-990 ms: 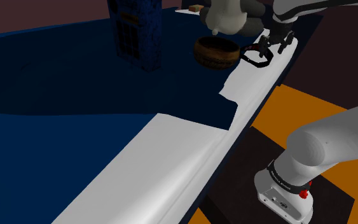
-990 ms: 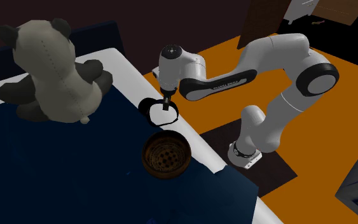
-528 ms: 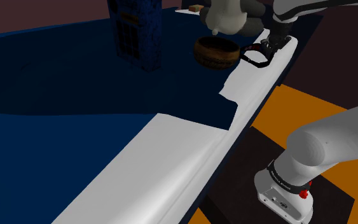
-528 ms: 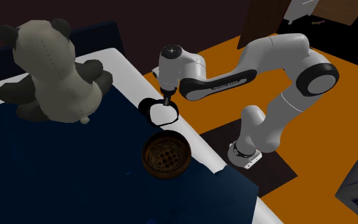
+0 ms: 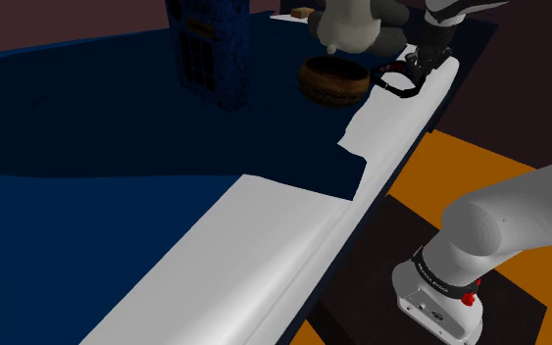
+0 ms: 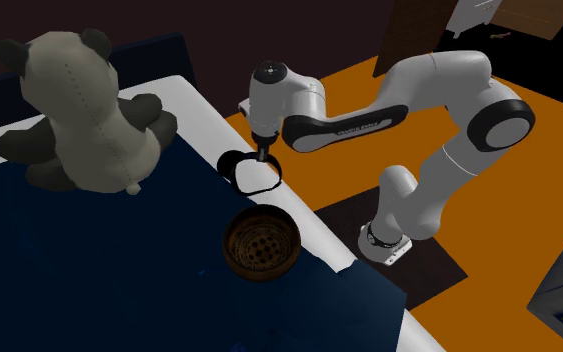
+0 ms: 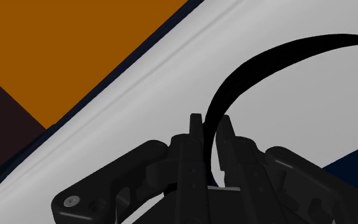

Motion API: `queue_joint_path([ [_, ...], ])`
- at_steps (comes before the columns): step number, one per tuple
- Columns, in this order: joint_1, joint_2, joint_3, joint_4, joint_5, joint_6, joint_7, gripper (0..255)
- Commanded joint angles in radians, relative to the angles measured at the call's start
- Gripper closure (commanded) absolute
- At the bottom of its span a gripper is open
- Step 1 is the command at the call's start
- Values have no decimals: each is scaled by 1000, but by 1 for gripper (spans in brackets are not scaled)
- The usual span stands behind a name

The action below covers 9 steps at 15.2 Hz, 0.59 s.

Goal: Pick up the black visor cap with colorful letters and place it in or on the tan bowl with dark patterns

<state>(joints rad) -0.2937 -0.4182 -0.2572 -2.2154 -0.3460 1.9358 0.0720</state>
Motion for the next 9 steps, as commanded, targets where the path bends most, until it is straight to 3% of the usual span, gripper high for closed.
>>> queue_joint_path([
  [1,1,4,0,30,4,-24,-8,255],
  [9,6,10,10,141,18,-127,-32,255],
])
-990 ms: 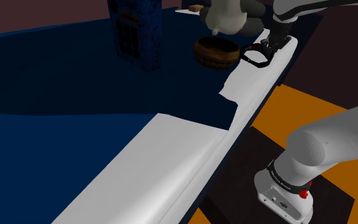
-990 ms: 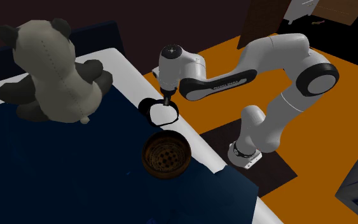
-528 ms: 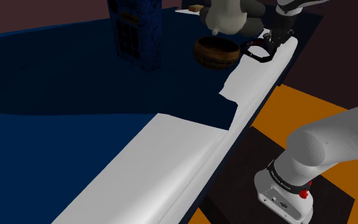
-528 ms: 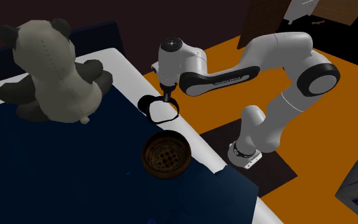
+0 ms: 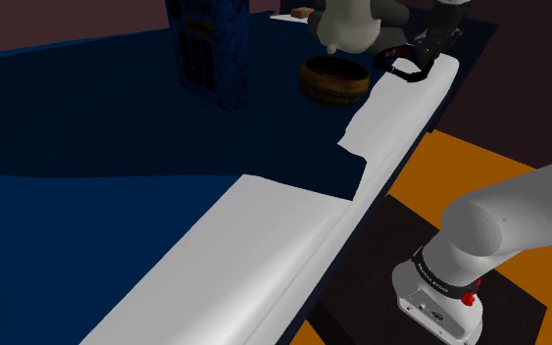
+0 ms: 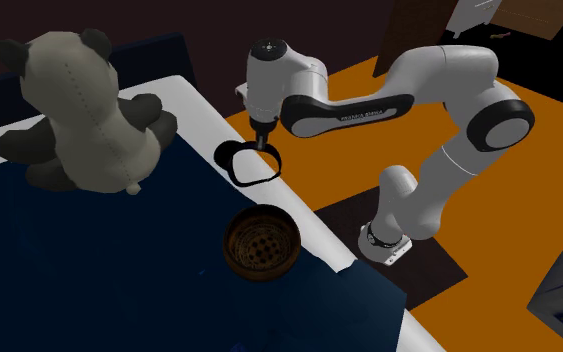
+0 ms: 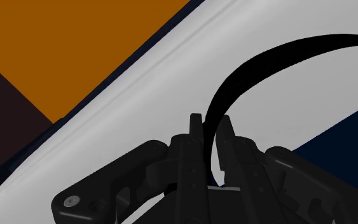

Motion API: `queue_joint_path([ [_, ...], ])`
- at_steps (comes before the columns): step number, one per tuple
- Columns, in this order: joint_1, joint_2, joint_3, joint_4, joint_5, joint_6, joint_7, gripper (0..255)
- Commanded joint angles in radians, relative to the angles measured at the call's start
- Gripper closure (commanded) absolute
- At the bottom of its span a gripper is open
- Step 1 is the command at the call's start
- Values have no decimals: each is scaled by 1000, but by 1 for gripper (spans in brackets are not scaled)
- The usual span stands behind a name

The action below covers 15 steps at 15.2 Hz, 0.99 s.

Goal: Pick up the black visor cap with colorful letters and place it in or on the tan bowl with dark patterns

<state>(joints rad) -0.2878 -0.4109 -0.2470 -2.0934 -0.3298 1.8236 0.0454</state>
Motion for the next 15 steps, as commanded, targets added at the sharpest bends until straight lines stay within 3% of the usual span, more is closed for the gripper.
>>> queue_joint_path([
  [1,1,5,1,34,4,-28,-9,255],
  [15,8,52,12,264,24,-207,-54,255],
])
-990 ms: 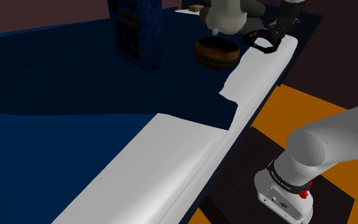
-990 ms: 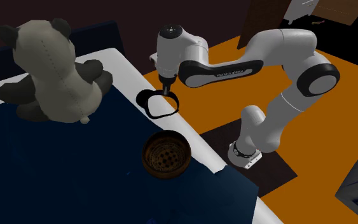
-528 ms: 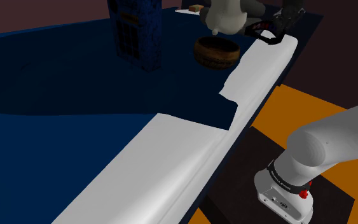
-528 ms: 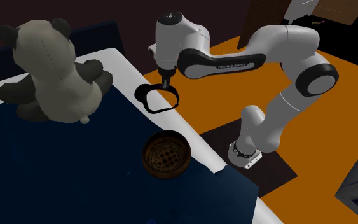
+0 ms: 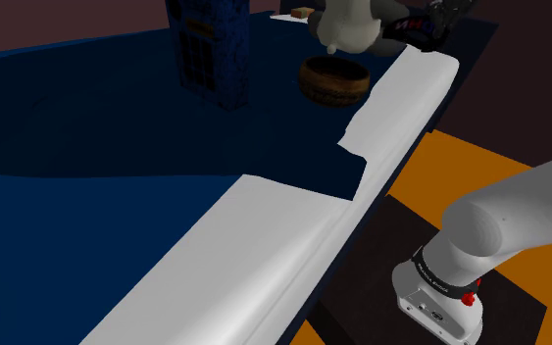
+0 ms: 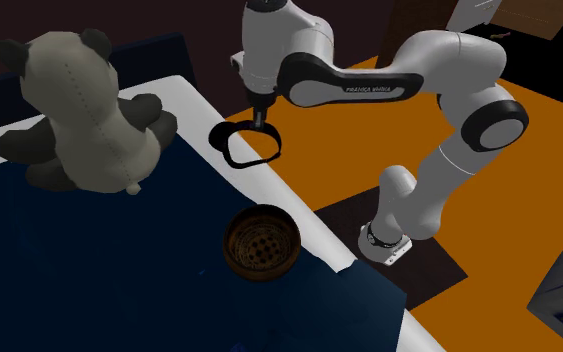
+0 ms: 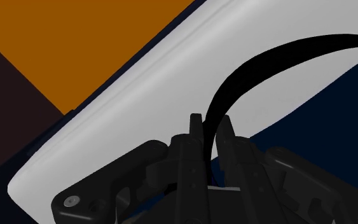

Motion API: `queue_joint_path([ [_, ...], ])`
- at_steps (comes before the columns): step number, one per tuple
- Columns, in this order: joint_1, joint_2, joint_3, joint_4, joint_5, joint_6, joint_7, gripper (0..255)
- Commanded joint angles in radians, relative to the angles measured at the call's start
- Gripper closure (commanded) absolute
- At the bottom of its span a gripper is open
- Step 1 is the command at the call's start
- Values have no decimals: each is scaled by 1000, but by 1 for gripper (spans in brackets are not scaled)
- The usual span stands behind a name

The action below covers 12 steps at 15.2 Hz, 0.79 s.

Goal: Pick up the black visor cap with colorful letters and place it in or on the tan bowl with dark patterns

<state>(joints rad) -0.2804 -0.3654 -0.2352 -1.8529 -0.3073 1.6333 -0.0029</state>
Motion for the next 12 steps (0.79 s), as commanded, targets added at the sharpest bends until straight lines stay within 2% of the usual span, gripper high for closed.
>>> queue_joint_path([
  [1,1,12,0,42,3,-29,-9,255],
  [4,2,24,1,86,6,-60,-17,255],
  [12,58,-41,153,49,27,-142,173,255],
])
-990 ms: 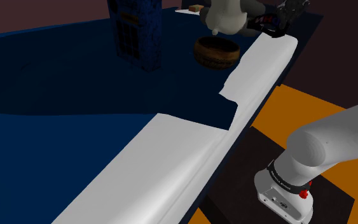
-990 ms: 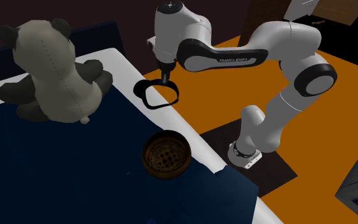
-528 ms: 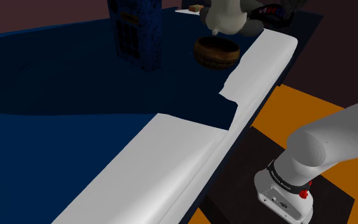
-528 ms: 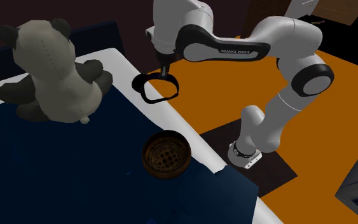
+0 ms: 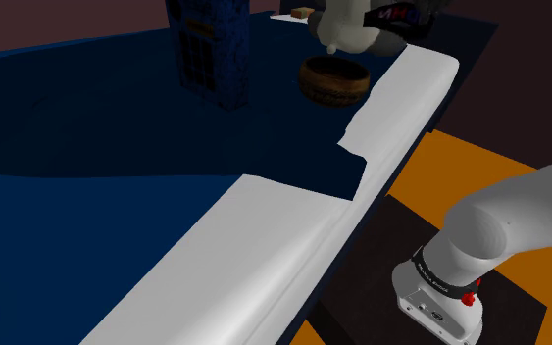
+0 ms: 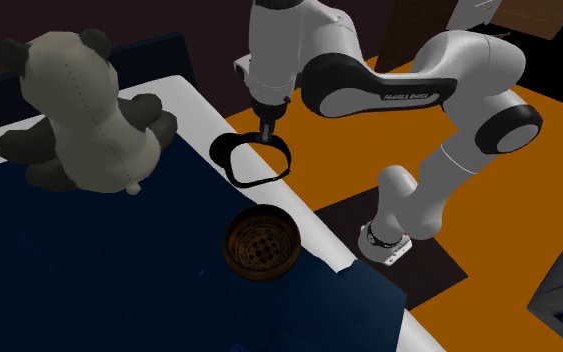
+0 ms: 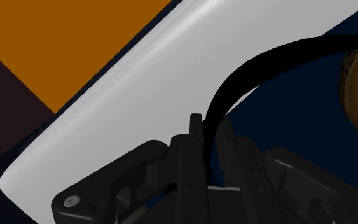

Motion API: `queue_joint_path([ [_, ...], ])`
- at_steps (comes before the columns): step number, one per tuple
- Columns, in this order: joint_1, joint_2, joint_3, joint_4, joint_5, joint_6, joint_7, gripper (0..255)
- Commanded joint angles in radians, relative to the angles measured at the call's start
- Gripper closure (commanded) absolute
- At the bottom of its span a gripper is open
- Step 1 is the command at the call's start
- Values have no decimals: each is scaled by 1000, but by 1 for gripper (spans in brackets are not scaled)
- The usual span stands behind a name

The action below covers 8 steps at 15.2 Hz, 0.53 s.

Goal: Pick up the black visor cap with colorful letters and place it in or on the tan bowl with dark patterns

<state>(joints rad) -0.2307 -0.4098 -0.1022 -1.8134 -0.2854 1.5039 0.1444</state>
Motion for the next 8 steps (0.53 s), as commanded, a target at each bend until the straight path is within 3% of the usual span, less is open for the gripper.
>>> queue_joint_path([
  [1,15,0,39,10,10,-23,49,255],
  [8,65,10,171,46,50,-94,215,255],
])
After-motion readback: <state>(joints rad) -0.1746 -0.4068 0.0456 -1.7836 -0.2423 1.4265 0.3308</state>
